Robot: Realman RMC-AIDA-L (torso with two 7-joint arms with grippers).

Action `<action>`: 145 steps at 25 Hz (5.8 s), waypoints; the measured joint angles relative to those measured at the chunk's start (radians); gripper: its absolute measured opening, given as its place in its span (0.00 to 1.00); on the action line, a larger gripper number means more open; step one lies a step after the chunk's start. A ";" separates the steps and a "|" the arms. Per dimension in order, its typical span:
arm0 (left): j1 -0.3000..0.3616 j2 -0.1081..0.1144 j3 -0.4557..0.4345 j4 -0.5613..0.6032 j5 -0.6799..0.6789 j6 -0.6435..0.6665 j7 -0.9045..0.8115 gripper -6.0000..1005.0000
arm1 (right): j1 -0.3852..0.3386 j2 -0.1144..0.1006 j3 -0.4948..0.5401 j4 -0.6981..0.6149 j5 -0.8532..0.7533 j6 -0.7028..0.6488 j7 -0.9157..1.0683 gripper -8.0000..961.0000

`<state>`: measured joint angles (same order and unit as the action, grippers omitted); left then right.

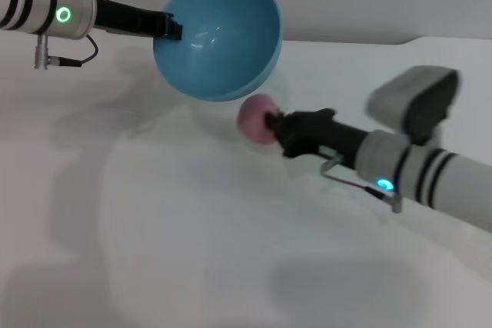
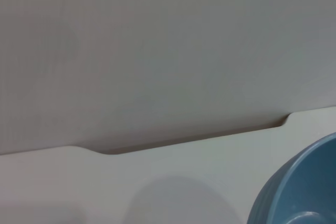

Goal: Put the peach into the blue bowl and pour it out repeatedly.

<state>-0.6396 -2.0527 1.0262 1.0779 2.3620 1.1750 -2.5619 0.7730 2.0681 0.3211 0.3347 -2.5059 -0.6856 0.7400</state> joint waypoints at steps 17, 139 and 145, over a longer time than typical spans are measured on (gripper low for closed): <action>-0.060 -0.004 0.141 -0.122 -0.006 -0.015 -0.006 0.01 | -0.291 -0.061 0.311 -0.224 0.005 -0.647 0.004 0.05; 0.130 -0.021 -0.082 -0.920 -1.730 0.114 1.927 0.80 | -0.439 0.005 -0.201 -0.387 1.202 -0.710 0.152 0.49; 0.087 -0.026 -0.118 -1.048 -1.741 0.036 2.340 0.80 | -0.422 0.011 -0.202 -0.196 1.202 -0.710 -0.446 0.49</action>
<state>-0.5526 -2.0785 0.9080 0.0302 0.6211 1.2112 -0.2217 0.3506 2.0792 0.1194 0.1383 -1.3040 -1.3958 0.2935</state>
